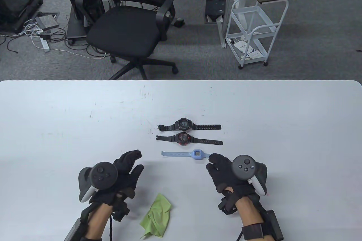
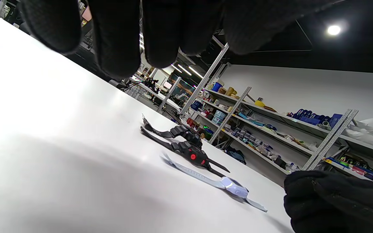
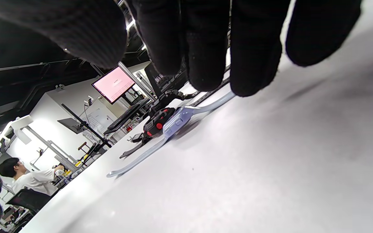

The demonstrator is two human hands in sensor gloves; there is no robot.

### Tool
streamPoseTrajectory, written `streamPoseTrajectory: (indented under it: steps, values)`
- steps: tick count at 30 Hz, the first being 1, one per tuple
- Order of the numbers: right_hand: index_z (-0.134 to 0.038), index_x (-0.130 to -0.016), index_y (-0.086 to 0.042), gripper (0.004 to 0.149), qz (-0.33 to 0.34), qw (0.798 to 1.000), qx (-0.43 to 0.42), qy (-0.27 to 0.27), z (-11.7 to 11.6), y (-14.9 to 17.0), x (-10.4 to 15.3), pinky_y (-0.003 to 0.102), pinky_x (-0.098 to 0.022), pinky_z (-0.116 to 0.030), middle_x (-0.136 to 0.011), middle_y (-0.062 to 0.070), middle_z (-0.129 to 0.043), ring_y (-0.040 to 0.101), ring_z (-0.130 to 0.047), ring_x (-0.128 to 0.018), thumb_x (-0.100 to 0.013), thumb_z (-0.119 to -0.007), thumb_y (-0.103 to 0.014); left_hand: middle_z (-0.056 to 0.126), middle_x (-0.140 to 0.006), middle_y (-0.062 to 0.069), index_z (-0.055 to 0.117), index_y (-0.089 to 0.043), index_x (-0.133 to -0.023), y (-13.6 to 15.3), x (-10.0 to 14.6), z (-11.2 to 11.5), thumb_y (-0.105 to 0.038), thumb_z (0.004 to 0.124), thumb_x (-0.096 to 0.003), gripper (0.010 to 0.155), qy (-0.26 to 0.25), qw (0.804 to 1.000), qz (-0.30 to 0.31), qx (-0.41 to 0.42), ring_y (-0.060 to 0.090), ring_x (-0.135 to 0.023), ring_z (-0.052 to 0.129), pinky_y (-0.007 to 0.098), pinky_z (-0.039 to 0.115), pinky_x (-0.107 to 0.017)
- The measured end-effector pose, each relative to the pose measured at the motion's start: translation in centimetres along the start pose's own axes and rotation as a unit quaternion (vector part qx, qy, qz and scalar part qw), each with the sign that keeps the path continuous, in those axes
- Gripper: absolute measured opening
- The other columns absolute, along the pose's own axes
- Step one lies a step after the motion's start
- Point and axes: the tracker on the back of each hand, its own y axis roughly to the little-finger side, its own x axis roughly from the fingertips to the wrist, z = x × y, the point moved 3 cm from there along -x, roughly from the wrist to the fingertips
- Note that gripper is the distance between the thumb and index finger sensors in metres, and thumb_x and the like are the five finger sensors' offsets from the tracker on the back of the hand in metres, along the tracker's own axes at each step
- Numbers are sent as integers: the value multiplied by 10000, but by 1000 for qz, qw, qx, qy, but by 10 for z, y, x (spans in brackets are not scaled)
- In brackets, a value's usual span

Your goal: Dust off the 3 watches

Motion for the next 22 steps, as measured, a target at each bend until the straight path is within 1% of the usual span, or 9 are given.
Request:
streamPoseTrajectory:
  steps: [6, 13, 18, 22]
  values:
    - [-714, -1043, -127, 646, -7, 1000, -20, 2, 4, 5, 0, 658, -545, -694, -958, 182, -819, 436, -882, -777, -525, -750, -512, 726, -1094, 158, 638, -135, -1093, 2, -2, 2, -427, 765, -550, 630, 5, 1000, -1, -2, 483, -890, 840, 724, 655, -629]
    - [-714, -1044, -126, 647, -14, 1000, -21, -10, 3, 9, 0, 656, -546, -694, -956, 183, -820, 437, -882, -776, -525, -747, -513, 721, -1096, 162, 637, -131, -1094, 8, -4, 4, -433, 760, -551, 634, 13, 1000, -12, -4, 485, -887, 842, 725, 654, -629]
    - [-713, -1045, -126, 647, -12, 1000, -24, -10, 3, 8, -1, 657, -546, -693, -959, 186, -817, 439, -880, -777, -527, -744, -513, 723, -1094, 164, 637, -128, -1094, 12, -3, 4, -435, 759, -551, 635, 11, 1000, -19, -2, 485, -883, 846, 725, 657, -627]
    - [-715, -1045, -122, 649, -15, 1000, -23, -12, 3, 9, -1, 658, -545, -693, -956, 188, -820, 441, -883, -773, -527, -744, -513, 727, -1091, 168, 642, -125, -1091, 14, -4, 9, -437, 758, -550, 635, 21, 999, -24, -5, 484, -879, 850, 723, 658, -626]
